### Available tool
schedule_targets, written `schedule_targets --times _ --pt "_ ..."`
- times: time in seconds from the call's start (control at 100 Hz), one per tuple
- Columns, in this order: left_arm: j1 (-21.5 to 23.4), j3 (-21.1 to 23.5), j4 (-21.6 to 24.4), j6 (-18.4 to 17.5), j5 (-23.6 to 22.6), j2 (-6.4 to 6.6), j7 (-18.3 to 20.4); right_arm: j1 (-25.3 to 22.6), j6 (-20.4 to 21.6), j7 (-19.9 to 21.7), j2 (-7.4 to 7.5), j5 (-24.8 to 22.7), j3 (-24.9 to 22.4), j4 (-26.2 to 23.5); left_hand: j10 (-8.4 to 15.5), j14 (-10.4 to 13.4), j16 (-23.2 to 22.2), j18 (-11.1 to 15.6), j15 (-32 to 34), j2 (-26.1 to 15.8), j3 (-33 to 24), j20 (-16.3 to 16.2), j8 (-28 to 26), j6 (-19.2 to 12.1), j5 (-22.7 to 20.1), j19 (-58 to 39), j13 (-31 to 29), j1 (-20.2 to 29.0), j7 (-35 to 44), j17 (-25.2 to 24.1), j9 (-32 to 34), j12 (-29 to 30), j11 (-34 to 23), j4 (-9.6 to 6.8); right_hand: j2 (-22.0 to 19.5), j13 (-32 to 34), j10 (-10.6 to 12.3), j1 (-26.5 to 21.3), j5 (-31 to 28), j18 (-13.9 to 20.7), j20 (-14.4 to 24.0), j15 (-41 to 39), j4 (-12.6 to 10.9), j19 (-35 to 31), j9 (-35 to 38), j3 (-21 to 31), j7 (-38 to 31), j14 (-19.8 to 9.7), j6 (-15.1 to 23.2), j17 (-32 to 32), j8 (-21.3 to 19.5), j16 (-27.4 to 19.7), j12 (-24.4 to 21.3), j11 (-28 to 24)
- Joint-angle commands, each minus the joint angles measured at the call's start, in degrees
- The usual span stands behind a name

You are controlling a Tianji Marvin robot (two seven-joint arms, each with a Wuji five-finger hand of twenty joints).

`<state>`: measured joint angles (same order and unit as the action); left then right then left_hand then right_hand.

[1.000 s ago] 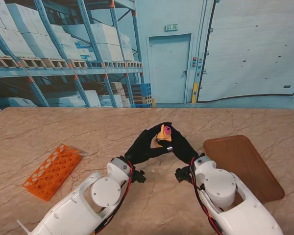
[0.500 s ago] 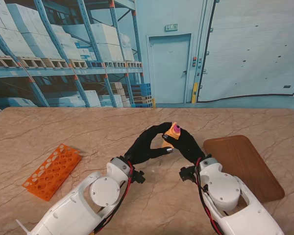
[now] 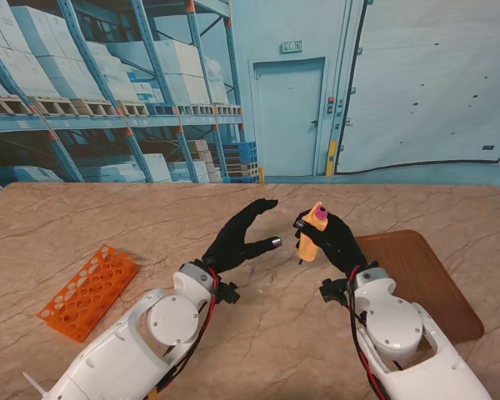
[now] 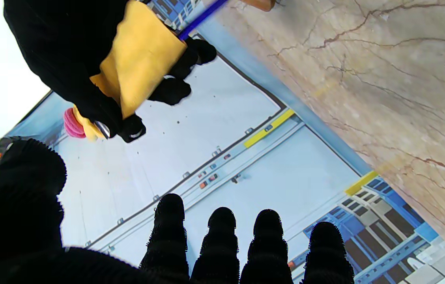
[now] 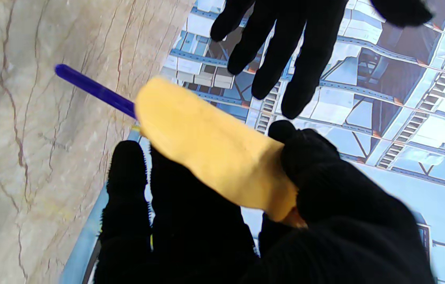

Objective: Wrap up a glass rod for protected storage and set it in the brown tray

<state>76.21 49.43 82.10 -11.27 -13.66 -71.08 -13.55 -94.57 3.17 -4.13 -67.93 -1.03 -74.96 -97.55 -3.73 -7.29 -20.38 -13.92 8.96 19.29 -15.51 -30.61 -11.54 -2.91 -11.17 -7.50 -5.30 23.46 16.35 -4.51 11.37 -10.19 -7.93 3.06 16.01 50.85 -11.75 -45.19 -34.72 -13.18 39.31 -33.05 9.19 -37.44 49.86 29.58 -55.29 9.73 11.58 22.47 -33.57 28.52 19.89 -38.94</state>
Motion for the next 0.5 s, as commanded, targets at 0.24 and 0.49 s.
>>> schedule_targets --times 0.24,0.49 --pt "1.2 1.3 0.9 0.3 -0.1 0.13 -0.4 1.0 -3.4 3.1 1.58 -6.8 -5.1 -0.3 0.4 1.1 -0.1 1.5 0.2 -3.1 2.4 -2.4 -2.4 0.3 2.2 -1.1 1.3 2.1 5.0 0.8 -1.5 0.3 0.5 -1.47 -5.2 8.0 -2.7 -5.2 -0.4 -0.1 -0.8 -31.7 -1.7 -27.8 1.9 -4.5 -6.1 -0.8 3.6 5.7 -0.1 11.8 6.1 -15.5" --pt "1.6 1.7 1.4 0.8 -0.1 0.30 -0.1 4.8 -8.4 9.0 3.97 -20.4 -8.0 4.4 0.3 1.4 -0.2 1.6 0.3 -4.2 2.7 -2.9 -2.9 0.4 2.2 -1.4 1.1 3.0 6.2 1.4 -1.2 0.3 0.0 -1.60 -3.1 9.0 -4.8 -5.2 -1.8 1.6 0.2 -41.2 -0.7 -37.6 2.7 -1.4 -5.9 -0.7 1.4 7.0 1.4 14.6 8.9 -19.9"
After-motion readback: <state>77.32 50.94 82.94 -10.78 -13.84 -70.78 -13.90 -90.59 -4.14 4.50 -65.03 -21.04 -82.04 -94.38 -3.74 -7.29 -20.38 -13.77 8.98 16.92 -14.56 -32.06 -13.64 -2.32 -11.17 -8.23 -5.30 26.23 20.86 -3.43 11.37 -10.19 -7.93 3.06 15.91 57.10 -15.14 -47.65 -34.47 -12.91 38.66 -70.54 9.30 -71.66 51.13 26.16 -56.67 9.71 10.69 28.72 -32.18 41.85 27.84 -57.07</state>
